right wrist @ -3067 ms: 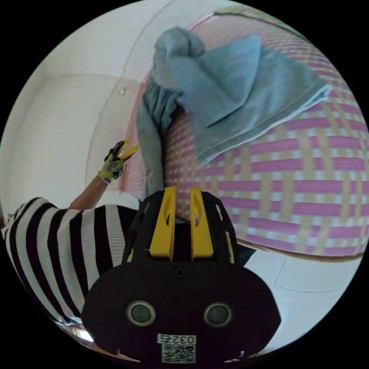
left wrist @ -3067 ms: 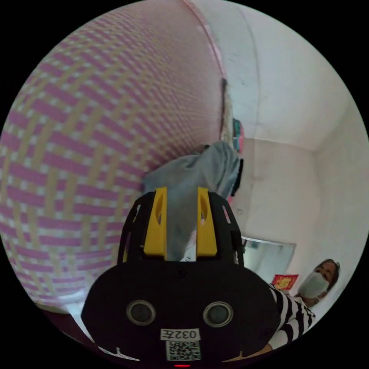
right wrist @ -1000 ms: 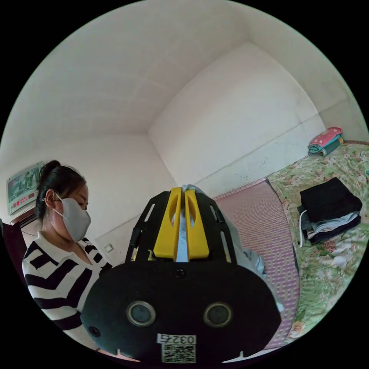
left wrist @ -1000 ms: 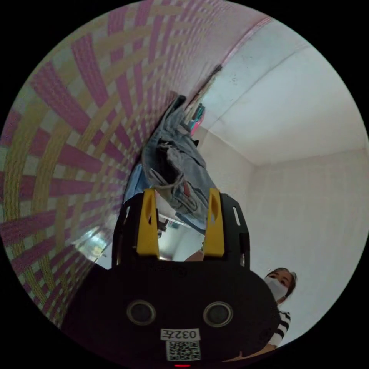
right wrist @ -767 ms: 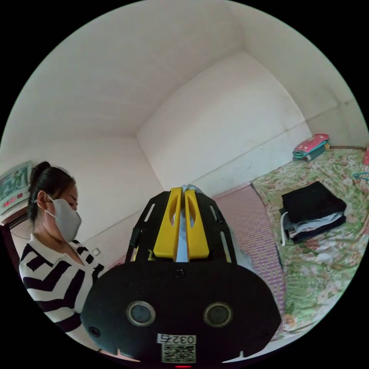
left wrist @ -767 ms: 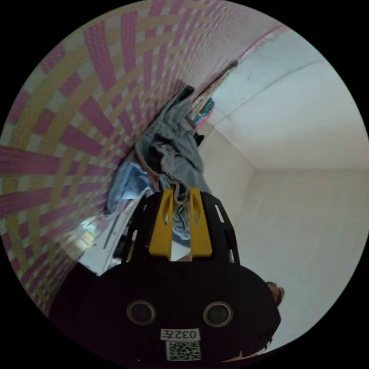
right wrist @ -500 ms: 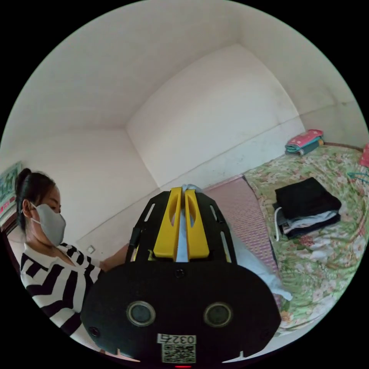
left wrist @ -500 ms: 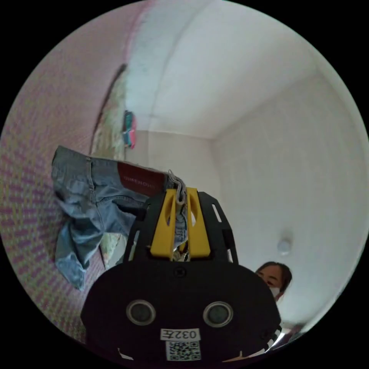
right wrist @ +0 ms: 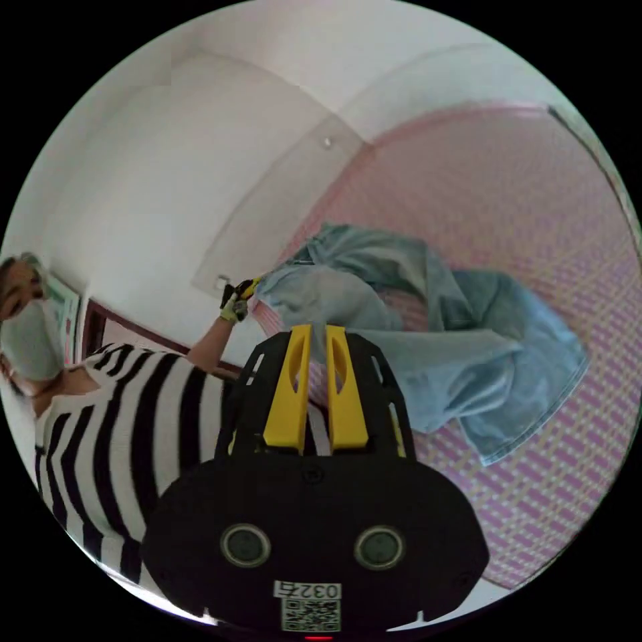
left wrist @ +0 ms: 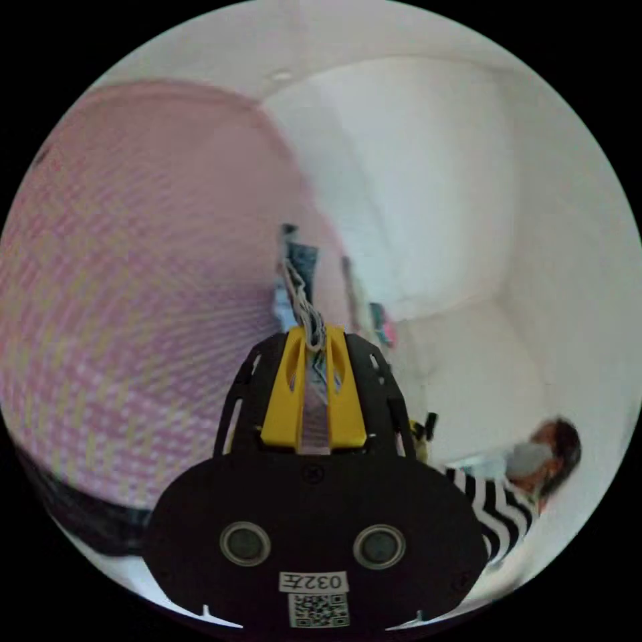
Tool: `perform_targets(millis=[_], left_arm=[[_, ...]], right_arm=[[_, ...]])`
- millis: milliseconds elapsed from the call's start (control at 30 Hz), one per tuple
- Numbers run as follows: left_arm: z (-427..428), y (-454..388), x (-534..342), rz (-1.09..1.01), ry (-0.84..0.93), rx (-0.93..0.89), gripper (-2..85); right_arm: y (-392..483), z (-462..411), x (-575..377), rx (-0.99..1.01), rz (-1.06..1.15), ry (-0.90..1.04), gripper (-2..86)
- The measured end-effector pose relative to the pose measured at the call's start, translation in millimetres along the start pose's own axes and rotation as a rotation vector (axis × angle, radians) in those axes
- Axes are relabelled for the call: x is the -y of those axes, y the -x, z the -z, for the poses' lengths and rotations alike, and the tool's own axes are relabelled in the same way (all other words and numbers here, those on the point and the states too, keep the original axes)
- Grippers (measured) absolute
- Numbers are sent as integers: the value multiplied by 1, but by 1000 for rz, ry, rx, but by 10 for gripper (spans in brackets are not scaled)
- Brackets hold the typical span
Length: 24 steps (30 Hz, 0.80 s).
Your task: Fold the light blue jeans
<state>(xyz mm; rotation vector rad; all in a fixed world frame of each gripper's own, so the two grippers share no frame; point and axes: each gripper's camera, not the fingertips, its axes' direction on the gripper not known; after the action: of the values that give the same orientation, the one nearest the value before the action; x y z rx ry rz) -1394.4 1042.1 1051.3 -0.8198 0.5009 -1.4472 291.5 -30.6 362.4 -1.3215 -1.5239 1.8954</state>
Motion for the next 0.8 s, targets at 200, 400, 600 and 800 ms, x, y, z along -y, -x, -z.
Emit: perform_targets(millis=[200,400,600,800], left_arm=[[5,123,-99,368,-333,-23,-9],[-81,101,-105,181,-212,-140,-9],[-166,74,-83,160,55,-5,-9],[-195,66,-71,174,109,153,-9]], right_arm=[[-81,-47,1,-120,-318,54,59],[-149,-48,-25,-289,-522,-25,73],[-187,-35,30,-218,-535,-180,79],[-224,-70,116,-200,-630,-50,99]])
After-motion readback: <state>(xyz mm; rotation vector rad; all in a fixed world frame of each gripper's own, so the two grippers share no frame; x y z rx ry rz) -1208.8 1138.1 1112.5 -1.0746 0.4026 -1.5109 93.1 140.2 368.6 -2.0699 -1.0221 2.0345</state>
